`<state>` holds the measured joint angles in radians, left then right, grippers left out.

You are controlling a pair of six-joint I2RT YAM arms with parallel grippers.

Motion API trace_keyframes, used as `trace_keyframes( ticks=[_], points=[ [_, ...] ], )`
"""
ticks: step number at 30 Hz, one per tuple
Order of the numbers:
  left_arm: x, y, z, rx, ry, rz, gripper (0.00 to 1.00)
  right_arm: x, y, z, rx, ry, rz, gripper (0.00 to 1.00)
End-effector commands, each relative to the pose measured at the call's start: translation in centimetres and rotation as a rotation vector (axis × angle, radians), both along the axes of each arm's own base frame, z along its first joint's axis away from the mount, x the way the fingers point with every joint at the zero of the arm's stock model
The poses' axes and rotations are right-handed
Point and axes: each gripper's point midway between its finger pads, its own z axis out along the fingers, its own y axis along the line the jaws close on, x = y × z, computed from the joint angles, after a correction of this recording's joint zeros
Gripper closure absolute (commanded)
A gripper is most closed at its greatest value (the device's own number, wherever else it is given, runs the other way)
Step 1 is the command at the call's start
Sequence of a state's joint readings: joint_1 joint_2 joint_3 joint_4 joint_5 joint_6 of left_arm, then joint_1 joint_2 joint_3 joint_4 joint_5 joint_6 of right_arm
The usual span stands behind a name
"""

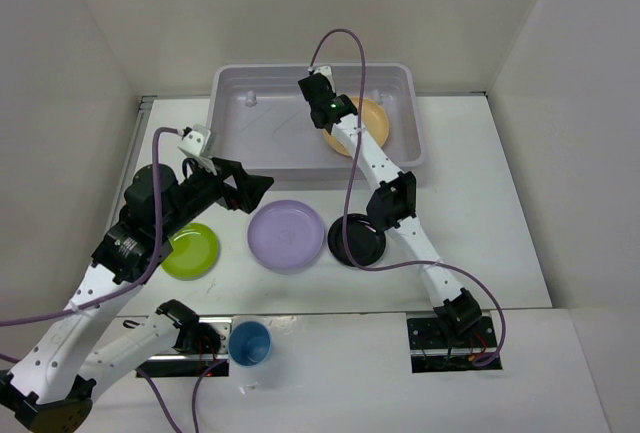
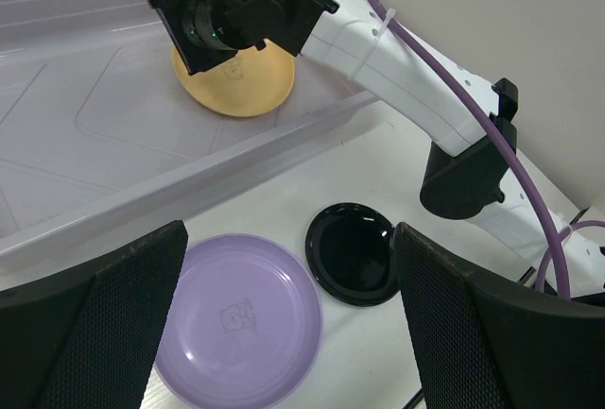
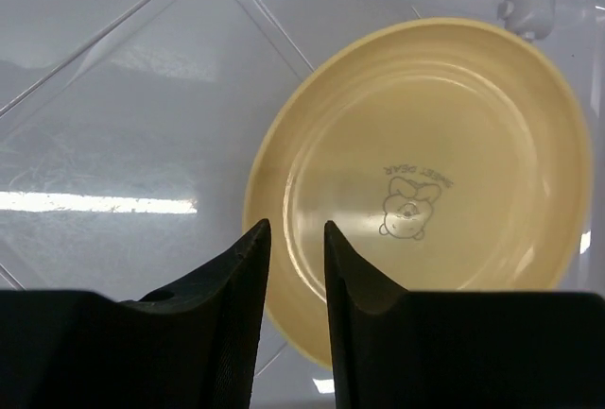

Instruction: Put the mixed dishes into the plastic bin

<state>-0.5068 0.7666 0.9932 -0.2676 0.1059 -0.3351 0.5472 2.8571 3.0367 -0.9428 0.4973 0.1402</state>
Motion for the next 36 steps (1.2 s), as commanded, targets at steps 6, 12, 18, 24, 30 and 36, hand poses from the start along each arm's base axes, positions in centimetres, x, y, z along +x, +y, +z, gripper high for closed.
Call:
trace_keyframes(
  ticks=[6, 12, 18, 24, 30, 36],
  points=[
    [-0.6, 0.9, 3.0, -0.012, -0.096, 0.022, 0.04, -1.8, -0.3, 17.0, 0.189, -0.245, -0.009, 0.49],
    [-1.1, 1.2, 3.9, -0.022, -0.113, 0.022, 0.04, -9.1, -4.9, 26.4, 0.279, -0.251, -0.104, 0.21],
    [-2.0, 1.7, 4.7, -0.033, -0.132, 0.022, 0.04, -17.0, -8.1, 23.5, 0.279, -0.041, -0.220, 0.17],
    [-2.8, 2.0, 4.8, -0.040, -0.142, 0.013, 0.04, -25.3, -10.4, 24.9, 0.637, -0.127, -0.048, 0.17],
    [-3.0, 1.4, 4.8, -0.059, -0.138, -0.018, 0.04, -29.6, -12.0, 13.0, 0.673, 0.122, -0.127, 0.18],
    [-3.1, 1.2, 4.0, -0.064, -0.124, -0.029, 0.04, -30.5, -12.4, 3.6, 0.711, 0.234, -0.265, 0.30]
  ],
)
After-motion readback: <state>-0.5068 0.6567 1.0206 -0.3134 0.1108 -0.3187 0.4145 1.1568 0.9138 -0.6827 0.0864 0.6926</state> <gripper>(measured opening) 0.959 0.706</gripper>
